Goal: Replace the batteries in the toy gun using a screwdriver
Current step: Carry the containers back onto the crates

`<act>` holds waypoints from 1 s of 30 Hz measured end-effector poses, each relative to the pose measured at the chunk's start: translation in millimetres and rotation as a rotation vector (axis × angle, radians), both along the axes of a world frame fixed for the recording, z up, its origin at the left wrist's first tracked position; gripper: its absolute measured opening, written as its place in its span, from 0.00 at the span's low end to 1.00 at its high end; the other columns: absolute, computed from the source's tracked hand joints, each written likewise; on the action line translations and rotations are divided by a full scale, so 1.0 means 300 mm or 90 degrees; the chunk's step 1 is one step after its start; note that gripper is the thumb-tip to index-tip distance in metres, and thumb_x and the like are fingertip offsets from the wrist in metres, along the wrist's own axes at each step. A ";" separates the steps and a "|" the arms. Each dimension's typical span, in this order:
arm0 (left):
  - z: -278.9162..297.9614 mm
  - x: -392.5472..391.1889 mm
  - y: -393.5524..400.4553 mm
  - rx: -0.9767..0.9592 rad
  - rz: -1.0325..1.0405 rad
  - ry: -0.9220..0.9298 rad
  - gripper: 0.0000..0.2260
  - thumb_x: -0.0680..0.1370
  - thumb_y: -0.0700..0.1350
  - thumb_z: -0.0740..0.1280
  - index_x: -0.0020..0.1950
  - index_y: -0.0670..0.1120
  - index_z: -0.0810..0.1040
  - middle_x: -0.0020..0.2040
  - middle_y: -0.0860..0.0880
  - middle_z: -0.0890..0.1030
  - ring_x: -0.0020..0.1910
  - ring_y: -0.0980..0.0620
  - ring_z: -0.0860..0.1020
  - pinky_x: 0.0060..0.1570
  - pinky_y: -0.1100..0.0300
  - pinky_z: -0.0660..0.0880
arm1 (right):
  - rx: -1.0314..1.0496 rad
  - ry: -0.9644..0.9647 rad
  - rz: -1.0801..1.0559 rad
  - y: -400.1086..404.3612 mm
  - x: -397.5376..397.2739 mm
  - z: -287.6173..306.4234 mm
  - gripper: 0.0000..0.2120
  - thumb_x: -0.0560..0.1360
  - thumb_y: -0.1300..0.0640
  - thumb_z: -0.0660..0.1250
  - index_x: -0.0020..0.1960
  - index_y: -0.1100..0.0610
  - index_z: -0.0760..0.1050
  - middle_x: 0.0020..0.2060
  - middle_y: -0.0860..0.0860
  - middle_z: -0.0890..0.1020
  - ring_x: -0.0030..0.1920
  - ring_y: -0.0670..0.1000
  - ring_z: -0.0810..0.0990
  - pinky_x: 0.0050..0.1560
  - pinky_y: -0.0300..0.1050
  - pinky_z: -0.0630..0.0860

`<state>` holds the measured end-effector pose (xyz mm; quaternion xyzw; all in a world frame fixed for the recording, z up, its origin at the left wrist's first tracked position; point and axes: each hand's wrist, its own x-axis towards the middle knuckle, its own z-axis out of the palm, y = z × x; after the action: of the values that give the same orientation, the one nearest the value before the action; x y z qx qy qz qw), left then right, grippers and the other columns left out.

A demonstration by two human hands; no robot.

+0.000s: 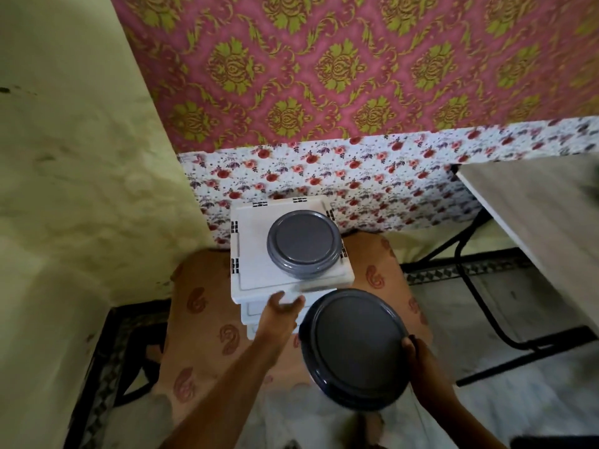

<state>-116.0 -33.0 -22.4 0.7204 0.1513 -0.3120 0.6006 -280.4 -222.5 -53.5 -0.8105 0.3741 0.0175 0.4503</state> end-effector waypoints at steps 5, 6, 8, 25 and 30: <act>-0.112 -0.190 0.128 0.098 -0.071 0.012 0.42 0.64 0.66 0.70 0.72 0.49 0.61 0.58 0.49 0.75 0.56 0.46 0.76 0.59 0.49 0.73 | 0.027 0.013 -0.008 0.088 0.023 -0.066 0.17 0.81 0.52 0.49 0.57 0.62 0.70 0.47 0.60 0.78 0.47 0.57 0.76 0.47 0.47 0.70; -0.128 -0.212 0.142 0.079 -0.076 0.037 0.41 0.65 0.67 0.70 0.71 0.50 0.61 0.57 0.50 0.76 0.56 0.47 0.76 0.58 0.50 0.73 | 0.034 0.028 -0.012 0.107 0.027 -0.085 0.17 0.81 0.53 0.49 0.54 0.62 0.71 0.46 0.60 0.78 0.45 0.57 0.76 0.46 0.47 0.70; -0.156 -0.238 0.148 -0.004 -0.064 0.097 0.29 0.72 0.56 0.70 0.69 0.51 0.64 0.55 0.52 0.77 0.52 0.50 0.77 0.50 0.53 0.75 | 0.059 0.057 -0.010 0.135 0.041 -0.112 0.16 0.81 0.53 0.48 0.51 0.62 0.70 0.41 0.58 0.76 0.39 0.54 0.75 0.39 0.45 0.69; -0.355 -0.074 0.072 -0.119 0.242 0.135 0.16 0.74 0.45 0.70 0.60 0.56 0.71 0.61 0.47 0.77 0.59 0.45 0.76 0.39 0.55 0.78 | 0.365 0.063 -0.125 0.054 0.332 -0.229 0.09 0.80 0.60 0.55 0.50 0.62 0.72 0.40 0.58 0.83 0.25 0.51 0.73 0.27 0.41 0.70; -0.385 0.002 0.010 -0.022 0.220 0.165 0.20 0.77 0.58 0.62 0.68 0.55 0.67 0.67 0.47 0.70 0.60 0.42 0.73 0.45 0.50 0.78 | 0.479 0.031 -0.225 0.031 0.417 -0.248 0.11 0.80 0.62 0.53 0.56 0.64 0.72 0.47 0.59 0.81 0.41 0.56 0.80 0.40 0.47 0.78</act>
<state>-115.3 -30.1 -137.9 0.6272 0.3431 -0.2972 0.6329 -155.1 -213.0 -127.9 -0.5123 0.4857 0.0947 0.7018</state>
